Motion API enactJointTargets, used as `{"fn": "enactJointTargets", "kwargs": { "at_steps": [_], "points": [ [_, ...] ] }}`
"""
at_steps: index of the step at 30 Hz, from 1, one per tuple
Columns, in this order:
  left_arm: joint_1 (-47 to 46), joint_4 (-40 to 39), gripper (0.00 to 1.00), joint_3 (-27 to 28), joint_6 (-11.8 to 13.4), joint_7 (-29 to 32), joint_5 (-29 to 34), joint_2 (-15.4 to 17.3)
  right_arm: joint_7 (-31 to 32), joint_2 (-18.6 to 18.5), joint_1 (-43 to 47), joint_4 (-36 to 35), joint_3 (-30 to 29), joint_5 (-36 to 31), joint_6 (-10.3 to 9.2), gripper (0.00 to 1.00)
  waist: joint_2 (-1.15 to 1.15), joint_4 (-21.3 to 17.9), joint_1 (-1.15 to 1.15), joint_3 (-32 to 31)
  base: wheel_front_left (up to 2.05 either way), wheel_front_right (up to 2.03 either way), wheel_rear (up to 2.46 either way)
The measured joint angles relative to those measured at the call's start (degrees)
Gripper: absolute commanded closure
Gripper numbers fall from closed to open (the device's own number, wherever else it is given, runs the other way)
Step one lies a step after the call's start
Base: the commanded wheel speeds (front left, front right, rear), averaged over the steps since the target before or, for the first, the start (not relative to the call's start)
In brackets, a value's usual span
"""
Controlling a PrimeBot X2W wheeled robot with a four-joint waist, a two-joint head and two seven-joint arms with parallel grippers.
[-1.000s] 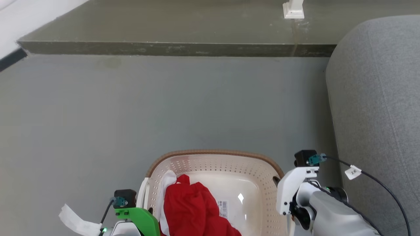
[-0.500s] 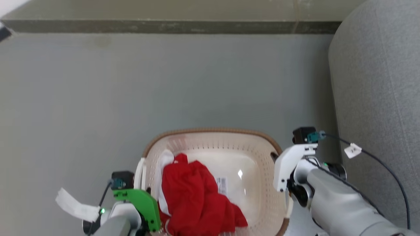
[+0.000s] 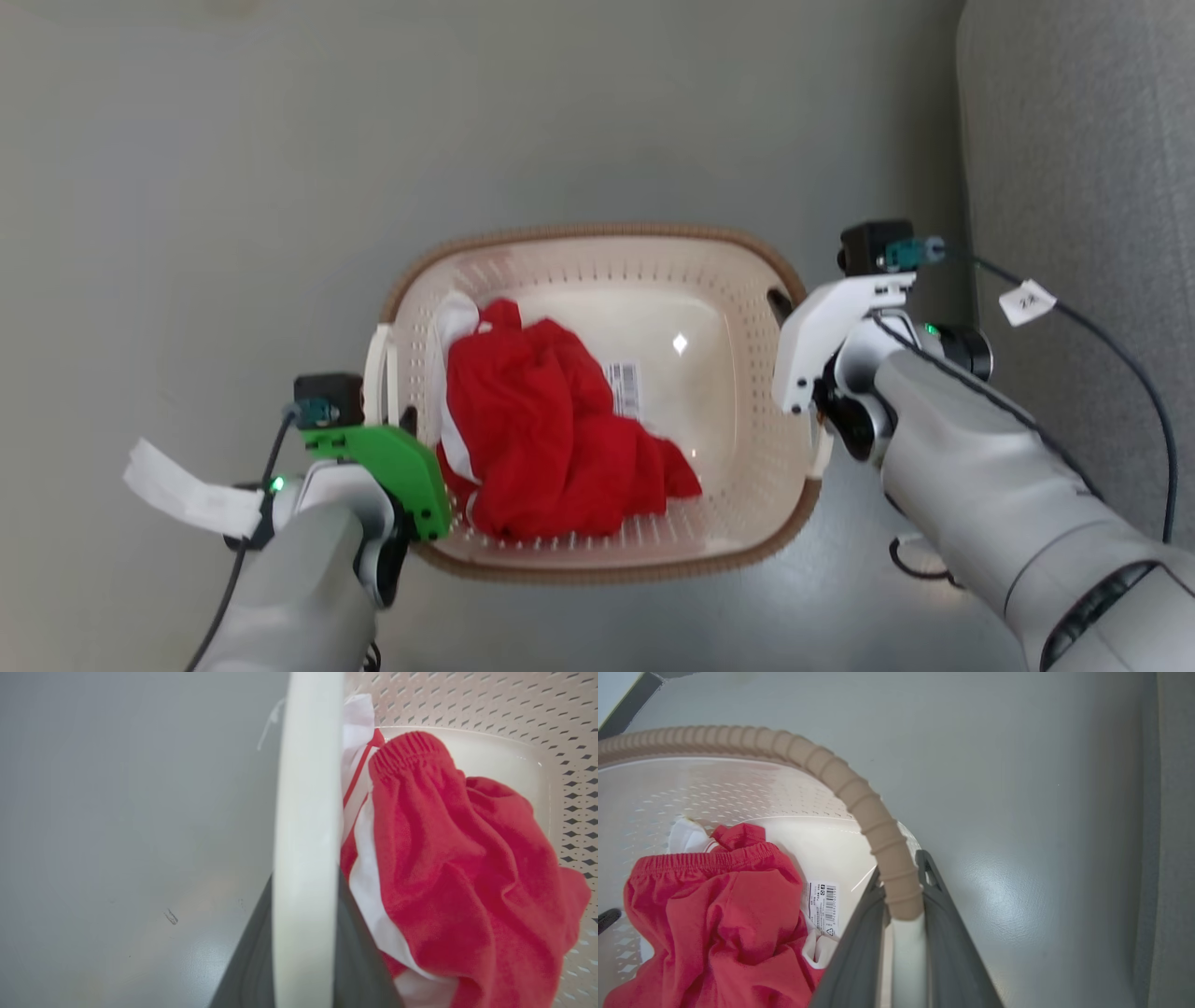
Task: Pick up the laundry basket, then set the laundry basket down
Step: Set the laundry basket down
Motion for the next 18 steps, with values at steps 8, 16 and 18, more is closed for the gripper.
{"fn": "enactJointTargets", "kwargs": {
  "at_steps": [8,16,18],
  "points": [
    [-4.9,-0.4,1.0,0.6,0.9,-1.0,0.0,0.0,-1.2,-0.2,-5.5,0.2,0.0,-0.5,-0.44,1.0,0.0,-0.9,0.0,6.3,0.0,0.0,0.0],
    [-10.0,-0.5,1.0,1.0,1.5,-2.2,0.3,0.1,-2.5,-0.3,-10.7,0.5,-0.3,-0.9,-0.53,1.0,0.0,-1.8,0.0,12.8,0.0,0.0,0.0],
    [-11.2,-0.6,1.0,1.1,1.5,-2.5,0.4,0.2,-2.7,-0.4,-11.9,0.6,-0.4,-1.0,-0.53,1.0,0.0,-1.9,0.01,14.4,0.0,0.0,0.0]
  ]
}}
